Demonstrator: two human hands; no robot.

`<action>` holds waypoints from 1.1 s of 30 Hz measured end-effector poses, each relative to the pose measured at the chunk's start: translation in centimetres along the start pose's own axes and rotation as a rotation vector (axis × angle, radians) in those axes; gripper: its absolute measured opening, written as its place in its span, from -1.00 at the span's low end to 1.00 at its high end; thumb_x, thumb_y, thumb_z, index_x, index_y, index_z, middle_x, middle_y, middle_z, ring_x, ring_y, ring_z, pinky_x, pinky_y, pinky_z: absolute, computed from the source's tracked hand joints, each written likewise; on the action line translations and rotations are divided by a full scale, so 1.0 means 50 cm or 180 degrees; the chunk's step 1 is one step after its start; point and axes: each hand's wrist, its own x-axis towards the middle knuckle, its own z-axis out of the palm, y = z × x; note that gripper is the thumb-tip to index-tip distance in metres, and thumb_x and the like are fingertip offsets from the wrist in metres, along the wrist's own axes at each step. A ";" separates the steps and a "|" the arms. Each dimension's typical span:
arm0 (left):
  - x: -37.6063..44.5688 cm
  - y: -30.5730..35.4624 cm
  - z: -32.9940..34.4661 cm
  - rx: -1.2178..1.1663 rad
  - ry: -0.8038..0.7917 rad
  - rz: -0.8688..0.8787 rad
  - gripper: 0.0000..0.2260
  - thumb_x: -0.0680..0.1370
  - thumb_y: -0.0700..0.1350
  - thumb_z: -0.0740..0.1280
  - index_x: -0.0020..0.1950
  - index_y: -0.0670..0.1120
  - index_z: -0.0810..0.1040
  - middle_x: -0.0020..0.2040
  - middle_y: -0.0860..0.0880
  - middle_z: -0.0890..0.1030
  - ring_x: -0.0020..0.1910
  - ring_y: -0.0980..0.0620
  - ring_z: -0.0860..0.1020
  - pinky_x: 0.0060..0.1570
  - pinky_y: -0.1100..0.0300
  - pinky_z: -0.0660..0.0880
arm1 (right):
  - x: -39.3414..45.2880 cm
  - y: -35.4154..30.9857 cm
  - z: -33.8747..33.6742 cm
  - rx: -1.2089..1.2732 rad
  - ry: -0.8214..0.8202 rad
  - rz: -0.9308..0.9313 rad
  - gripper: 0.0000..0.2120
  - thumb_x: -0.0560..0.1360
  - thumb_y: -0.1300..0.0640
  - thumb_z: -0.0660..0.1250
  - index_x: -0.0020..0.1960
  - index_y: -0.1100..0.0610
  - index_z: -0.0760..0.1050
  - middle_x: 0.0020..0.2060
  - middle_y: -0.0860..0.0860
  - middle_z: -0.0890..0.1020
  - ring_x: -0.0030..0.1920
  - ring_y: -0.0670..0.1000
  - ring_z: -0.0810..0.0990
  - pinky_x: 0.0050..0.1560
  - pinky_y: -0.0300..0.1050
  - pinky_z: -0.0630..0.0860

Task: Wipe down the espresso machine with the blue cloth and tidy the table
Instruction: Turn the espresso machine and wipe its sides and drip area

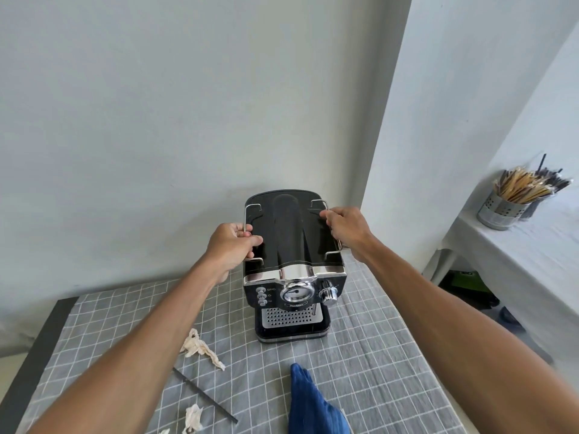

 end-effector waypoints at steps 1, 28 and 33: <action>-0.001 -0.002 0.005 -0.0043 0.0012 -0.0034 -0.77 0.50 -0.26 0.53 0.10 -0.13 0.58 -0.21 -0.01 0.54 -0.51 0.13 0.47 -0.32 0.22 0.54 | 0.008 0.001 0.000 -0.0101 0.0018 -0.0021 -0.69 0.59 0.12 0.30 -0.30 -0.01 0.62 -0.53 -0.26 0.51 -0.40 -0.11 0.44 -0.29 -0.21 0.41; -0.028 -0.013 0.031 -0.0401 -0.0439 -0.0578 -0.73 0.53 -0.24 0.53 0.13 -0.15 0.49 -0.44 -0.02 0.52 -0.53 0.11 0.54 -0.40 0.22 0.59 | 0.041 0.052 -0.016 -0.0579 -0.0100 -0.0295 -0.74 0.65 0.07 0.26 0.08 0.07 0.72 -0.25 -0.05 0.65 -0.31 -0.02 0.53 -0.23 -0.13 0.50; -0.018 -0.012 0.054 0.0118 -0.0035 -0.0527 -0.65 0.46 -0.05 0.61 0.04 -0.08 0.49 -0.33 -0.03 0.52 -0.58 0.14 0.46 -0.39 0.20 0.54 | 0.034 0.058 -0.014 -0.1130 -0.0070 -0.0555 -0.69 0.68 0.04 0.21 0.11 0.14 0.71 -0.10 0.12 0.72 -0.10 0.13 0.63 0.09 -0.02 0.58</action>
